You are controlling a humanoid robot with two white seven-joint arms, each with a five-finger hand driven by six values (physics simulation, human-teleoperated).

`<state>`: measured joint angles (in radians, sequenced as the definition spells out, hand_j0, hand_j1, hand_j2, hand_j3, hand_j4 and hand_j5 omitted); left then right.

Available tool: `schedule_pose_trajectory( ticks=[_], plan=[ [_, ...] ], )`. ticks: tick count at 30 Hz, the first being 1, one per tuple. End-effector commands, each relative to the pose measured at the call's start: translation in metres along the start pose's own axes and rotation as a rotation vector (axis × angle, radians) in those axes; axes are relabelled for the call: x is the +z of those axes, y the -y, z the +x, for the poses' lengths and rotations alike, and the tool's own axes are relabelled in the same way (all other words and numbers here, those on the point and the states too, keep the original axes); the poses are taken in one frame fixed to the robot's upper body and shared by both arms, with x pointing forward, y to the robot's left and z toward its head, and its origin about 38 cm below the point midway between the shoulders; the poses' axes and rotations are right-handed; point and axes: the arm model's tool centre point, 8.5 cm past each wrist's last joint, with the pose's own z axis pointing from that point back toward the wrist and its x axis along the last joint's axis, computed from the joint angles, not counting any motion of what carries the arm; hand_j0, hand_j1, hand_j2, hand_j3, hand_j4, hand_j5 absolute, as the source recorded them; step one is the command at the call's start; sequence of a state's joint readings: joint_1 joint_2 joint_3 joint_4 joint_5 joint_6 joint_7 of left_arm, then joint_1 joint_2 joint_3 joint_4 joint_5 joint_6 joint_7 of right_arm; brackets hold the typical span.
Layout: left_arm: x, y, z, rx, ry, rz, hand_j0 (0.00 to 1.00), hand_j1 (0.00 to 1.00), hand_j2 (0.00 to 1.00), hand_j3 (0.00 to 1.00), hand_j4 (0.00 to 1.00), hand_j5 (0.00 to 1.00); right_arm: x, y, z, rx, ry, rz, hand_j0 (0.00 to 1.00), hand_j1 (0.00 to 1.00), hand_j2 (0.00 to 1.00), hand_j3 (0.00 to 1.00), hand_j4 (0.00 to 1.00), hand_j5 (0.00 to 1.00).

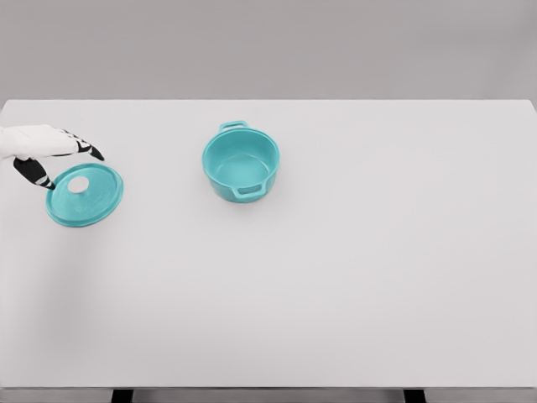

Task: Cover the pot with left arm

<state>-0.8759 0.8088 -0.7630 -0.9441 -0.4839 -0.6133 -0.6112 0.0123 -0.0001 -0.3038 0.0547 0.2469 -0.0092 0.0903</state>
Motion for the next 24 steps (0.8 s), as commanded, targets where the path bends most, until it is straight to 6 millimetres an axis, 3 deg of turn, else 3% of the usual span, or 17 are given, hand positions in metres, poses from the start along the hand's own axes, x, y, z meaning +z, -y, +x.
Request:
schedule_pose_trajectory(
  ticks=[1,10,12,24],
  plan=[
    [0.0001,0.0006,0.0000,0.005,0.001,0.001,0.88,0.88,0.88,0.88,0.88,0.88,0.0000,-0.0001,-0.0002,0.000,0.000,0.000,1.00,1.00,1.00,1.00,1.00,1.00],
    [-0.0013,0.0049,-0.0005,0.011,0.000,-0.007,0.86,0.86,0.86,0.86,0.86,0.86,0.0000,-0.0001,-0.0002,0.000,0.000,0.000,1.00,1.00,1.00,1.00,1.00,1.00],
    [-0.0009,0.0058,-0.0009,0.012,-0.002,-0.008,0.77,0.77,0.77,0.77,0.77,0.77,0.0000,-0.0001,-0.0002,0.000,0.000,0.000,1.00,1.00,1.00,1.00,1.00,1.00],
    [-0.0017,0.0062,0.0031,0.007,0.011,-0.005,0.79,0.79,0.79,0.79,0.79,0.79,0.0000,0.0000,0.0013,0.000,0.002,0.000,1.00,1.00,1.00,1.00,1.00,1.00]
  ],
)
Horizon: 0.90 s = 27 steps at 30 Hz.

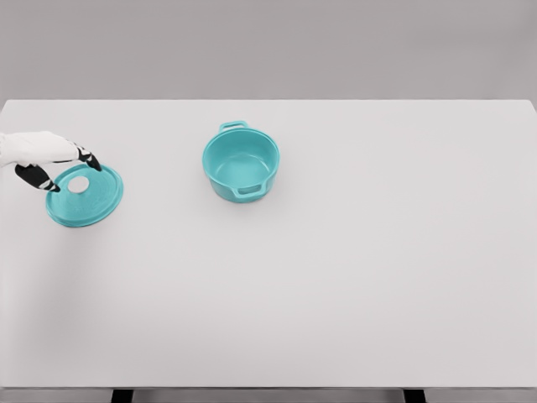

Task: Cover the pot with left arm

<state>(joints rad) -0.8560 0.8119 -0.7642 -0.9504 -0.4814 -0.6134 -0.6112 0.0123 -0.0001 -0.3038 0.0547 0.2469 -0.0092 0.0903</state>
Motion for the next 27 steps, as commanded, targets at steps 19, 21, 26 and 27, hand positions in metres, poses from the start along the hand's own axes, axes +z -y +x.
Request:
schedule_pose_trajectory(
  ticks=[19,21,26,27],
  plan=[
    [0.009,0.010,-0.001,-0.004,-0.001,-0.009,0.79,0.79,0.79,0.79,0.79,0.79,0.000,0.000,0.001,0.000,0.001,0.000,1.00,1.00,1.00,1.00,1.00,1.00],
    [0.008,0.009,0.000,-0.004,0.000,-0.009,0.79,0.79,0.79,0.79,0.79,0.79,0.000,0.000,0.000,0.000,-0.001,0.000,1.00,1.00,1.00,1.00,1.00,1.00],
    [0.008,0.010,0.000,-0.003,0.002,-0.009,0.76,0.76,0.76,0.76,0.76,0.76,0.000,0.000,0.000,0.000,-0.001,0.000,1.00,1.00,1.00,1.00,1.00,1.00],
    [0.008,0.010,0.001,-0.004,0.004,-0.007,0.76,0.76,0.76,0.76,0.76,0.76,0.000,0.000,0.000,0.000,-0.001,0.000,1.00,1.00,1.00,1.00,1.00,1.00]
  ],
)
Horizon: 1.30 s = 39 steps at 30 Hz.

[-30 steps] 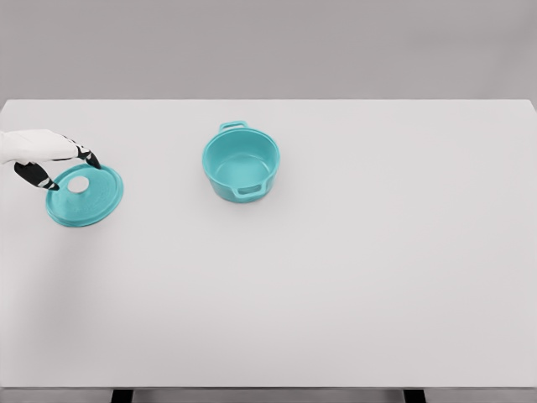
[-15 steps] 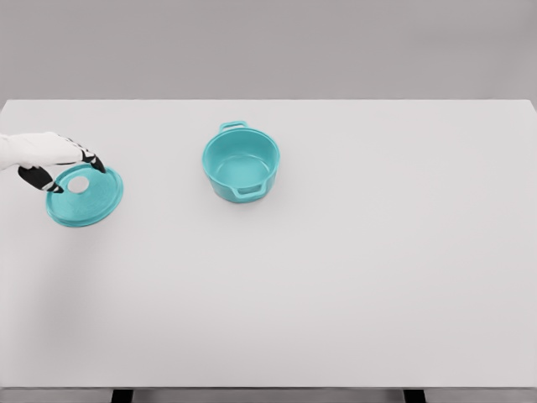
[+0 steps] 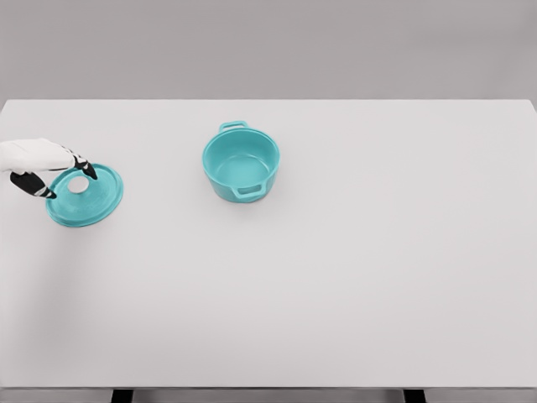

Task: Cover the pot with left arm

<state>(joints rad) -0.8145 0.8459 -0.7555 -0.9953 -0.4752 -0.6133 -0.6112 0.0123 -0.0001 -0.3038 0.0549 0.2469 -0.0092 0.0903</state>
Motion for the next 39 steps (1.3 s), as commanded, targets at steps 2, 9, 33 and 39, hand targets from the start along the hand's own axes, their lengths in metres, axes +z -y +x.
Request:
schedule_pose_trajectory(
  ticks=[2,9,33,39],
  plan=[
    [0.001,-0.003,0.000,0.004,0.002,0.011,0.77,0.77,0.77,0.77,0.77,0.77,0.000,0.000,0.001,0.000,0.001,0.000,1.00,1.00,1.00,1.00,1.00,1.00],
    [0.005,-0.008,-0.002,0.007,-0.004,0.032,0.77,0.77,0.77,0.77,0.77,0.77,0.000,0.000,0.001,0.000,0.001,0.000,1.00,1.00,1.00,1.00,1.00,1.00],
    [0.014,0.012,-0.008,0.106,-0.014,0.112,0.77,0.77,0.77,0.77,0.77,0.77,0.000,0.000,0.000,0.000,0.000,0.000,1.00,1.00,1.00,1.00,1.00,1.00],
    [0.014,0.010,-0.007,0.103,-0.013,0.116,0.76,0.76,0.76,0.76,0.76,0.76,0.000,0.000,0.001,0.000,0.001,0.000,1.00,1.00,1.00,1.00,1.00,1.00]
  ],
)
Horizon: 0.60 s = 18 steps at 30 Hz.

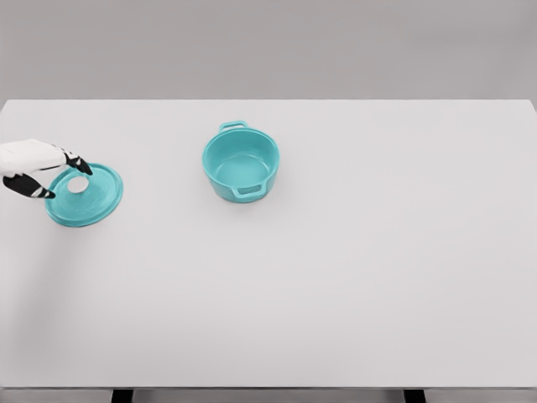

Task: Cover the pot with left arm

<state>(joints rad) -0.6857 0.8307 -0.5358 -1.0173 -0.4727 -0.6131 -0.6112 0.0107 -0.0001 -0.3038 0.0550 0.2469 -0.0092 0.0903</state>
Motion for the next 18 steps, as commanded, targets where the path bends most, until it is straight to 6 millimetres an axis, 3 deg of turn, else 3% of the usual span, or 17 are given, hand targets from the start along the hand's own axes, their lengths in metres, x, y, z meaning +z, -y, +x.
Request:
schedule_pose_trajectory(
  ticks=[1,18],
  plan=[
    [0.001,-0.002,-0.001,0.005,-0.001,0.008,0.76,0.76,0.76,0.76,0.76,0.76,0.000,0.000,0.000,0.000,0.000,0.000,1.00,1.00,1.00,1.00,1.00,1.00],
    [-0.002,-0.010,0.011,-0.019,0.032,0.029,0.75,0.75,0.75,0.75,0.75,0.75,0.000,0.000,-0.001,0.000,-0.002,0.000,1.00,1.00,1.00,1.00,1.00,1.00]
  ],
)
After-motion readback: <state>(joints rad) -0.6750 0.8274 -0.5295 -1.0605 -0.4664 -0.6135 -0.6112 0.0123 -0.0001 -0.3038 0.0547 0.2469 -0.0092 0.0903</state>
